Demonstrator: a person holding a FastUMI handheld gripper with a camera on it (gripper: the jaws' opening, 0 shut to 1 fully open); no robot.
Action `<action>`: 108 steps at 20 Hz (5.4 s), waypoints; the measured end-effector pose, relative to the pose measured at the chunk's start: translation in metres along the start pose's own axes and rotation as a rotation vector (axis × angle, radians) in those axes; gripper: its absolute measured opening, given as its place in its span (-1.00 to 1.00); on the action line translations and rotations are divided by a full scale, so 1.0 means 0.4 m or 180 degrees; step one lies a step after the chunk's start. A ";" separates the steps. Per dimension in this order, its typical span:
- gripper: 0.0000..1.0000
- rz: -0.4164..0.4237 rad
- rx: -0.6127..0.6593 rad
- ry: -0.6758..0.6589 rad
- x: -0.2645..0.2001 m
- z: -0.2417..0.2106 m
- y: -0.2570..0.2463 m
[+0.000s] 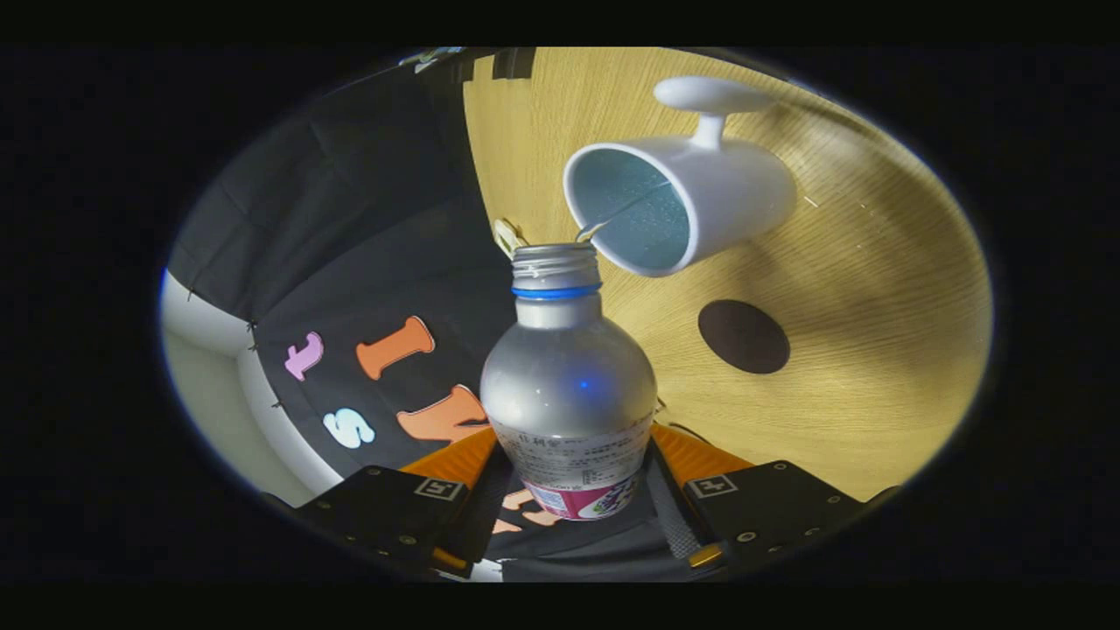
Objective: Take the bottle from table, then pour the juice into the cup, finally place the bottle on the coaster
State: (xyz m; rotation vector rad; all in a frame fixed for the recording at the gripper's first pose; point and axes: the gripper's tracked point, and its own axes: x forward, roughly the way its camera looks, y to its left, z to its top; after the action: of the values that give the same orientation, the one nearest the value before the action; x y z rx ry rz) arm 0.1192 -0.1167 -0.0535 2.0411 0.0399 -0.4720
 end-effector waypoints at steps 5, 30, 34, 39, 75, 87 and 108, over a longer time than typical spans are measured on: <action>0.55 0.0002 0.0084 0.0012 0.003 -0.003 0.012; 0.55 0.0000 0.0466 0.0008 0.004 0.000 0.035; 0.55 0.0000 0.0564 0.0004 0.003 0.002 0.044; 0.55 0.0071 0.0670 0.0012 0.005 0.004 0.056; 0.56 -0.0162 -0.0682 -0.0137 0.038 -0.005 -0.019; 0.56 -0.0104 -0.2778 -0.0275 0.035 -0.050 0.002; 0.56 -0.0946 -0.6229 -0.1437 0.157 -0.006 -0.103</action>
State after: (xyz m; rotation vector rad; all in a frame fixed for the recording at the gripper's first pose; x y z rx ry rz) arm 0.1687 -0.1045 -0.1086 -0.0059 0.3662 -0.6360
